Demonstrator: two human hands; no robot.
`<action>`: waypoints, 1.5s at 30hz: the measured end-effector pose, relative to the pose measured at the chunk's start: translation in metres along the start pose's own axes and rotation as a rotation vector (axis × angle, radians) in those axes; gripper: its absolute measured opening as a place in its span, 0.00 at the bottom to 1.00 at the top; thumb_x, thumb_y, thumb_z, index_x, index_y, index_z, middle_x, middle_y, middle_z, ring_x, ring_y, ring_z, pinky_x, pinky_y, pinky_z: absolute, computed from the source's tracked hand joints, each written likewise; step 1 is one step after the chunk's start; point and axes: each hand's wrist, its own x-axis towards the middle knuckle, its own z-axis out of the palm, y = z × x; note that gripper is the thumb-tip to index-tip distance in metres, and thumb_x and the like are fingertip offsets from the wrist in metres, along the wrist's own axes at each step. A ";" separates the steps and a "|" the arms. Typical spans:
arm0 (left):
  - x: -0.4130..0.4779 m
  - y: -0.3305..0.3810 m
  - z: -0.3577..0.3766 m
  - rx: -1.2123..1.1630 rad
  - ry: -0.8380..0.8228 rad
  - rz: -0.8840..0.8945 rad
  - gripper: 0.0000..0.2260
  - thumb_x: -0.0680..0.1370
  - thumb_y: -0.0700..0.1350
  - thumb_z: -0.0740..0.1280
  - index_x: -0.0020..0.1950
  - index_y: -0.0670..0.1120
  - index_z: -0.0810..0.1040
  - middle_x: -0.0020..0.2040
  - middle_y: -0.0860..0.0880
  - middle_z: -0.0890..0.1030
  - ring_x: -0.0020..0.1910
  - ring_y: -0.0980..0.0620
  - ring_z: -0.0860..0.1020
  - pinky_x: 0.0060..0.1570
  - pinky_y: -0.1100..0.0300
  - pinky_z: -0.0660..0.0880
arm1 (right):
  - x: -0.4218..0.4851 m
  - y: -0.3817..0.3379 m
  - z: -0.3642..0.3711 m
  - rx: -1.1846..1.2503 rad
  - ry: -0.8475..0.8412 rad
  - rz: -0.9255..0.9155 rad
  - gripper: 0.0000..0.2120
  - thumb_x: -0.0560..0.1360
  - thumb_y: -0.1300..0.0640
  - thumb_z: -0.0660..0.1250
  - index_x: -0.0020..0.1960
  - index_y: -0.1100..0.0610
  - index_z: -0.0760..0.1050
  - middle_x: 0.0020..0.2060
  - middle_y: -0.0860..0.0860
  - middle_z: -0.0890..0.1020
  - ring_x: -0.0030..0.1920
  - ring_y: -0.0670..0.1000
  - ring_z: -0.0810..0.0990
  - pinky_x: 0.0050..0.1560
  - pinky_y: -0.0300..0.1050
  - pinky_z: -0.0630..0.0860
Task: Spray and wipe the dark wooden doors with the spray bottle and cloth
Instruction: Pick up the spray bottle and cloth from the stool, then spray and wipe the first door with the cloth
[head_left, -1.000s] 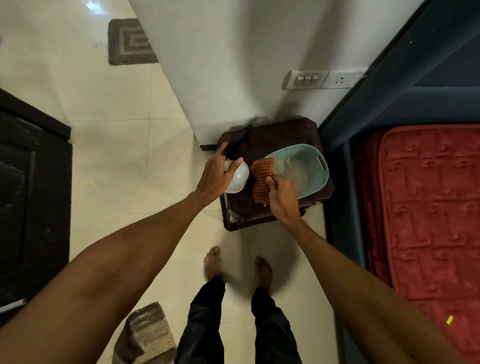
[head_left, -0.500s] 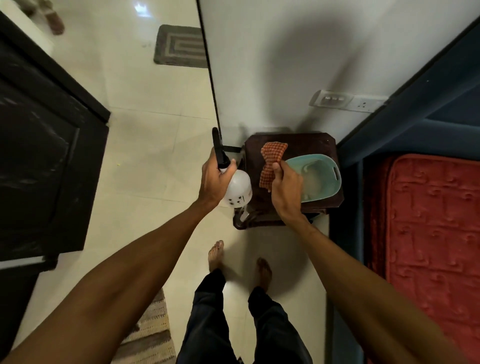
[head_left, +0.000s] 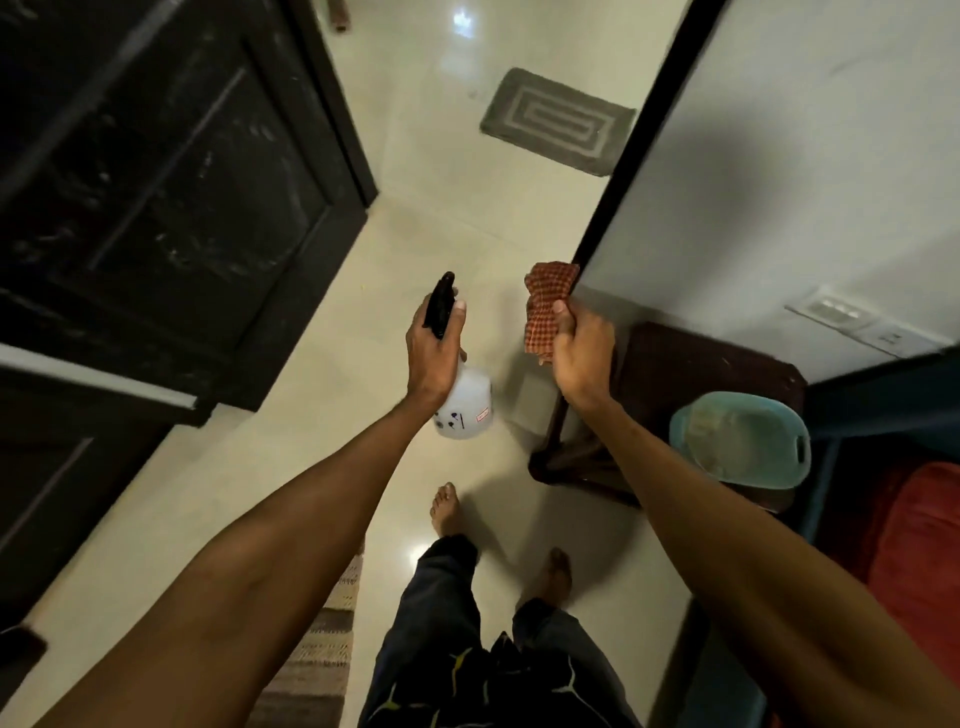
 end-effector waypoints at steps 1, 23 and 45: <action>0.006 -0.001 -0.015 0.012 0.026 -0.012 0.09 0.83 0.55 0.66 0.62 0.66 0.75 0.58 0.50 0.79 0.35 0.58 0.78 0.34 0.51 0.78 | 0.004 -0.011 0.011 0.018 -0.025 -0.005 0.17 0.87 0.53 0.57 0.54 0.64 0.80 0.40 0.53 0.83 0.38 0.51 0.80 0.33 0.34 0.68; 0.105 0.004 -0.284 -0.037 0.744 -0.170 0.09 0.81 0.57 0.70 0.54 0.53 0.80 0.45 0.41 0.83 0.34 0.49 0.77 0.38 0.51 0.78 | 0.106 -0.279 0.238 0.381 -0.530 -0.197 0.12 0.86 0.58 0.58 0.59 0.56 0.81 0.49 0.48 0.84 0.51 0.49 0.83 0.54 0.58 0.83; 0.209 0.101 -0.370 0.089 1.134 0.085 0.11 0.84 0.53 0.68 0.56 0.45 0.79 0.42 0.52 0.83 0.44 0.56 0.82 0.51 0.62 0.79 | 0.152 -0.511 0.313 0.920 -0.613 -0.451 0.12 0.86 0.59 0.58 0.64 0.57 0.79 0.52 0.48 0.85 0.55 0.48 0.83 0.60 0.51 0.80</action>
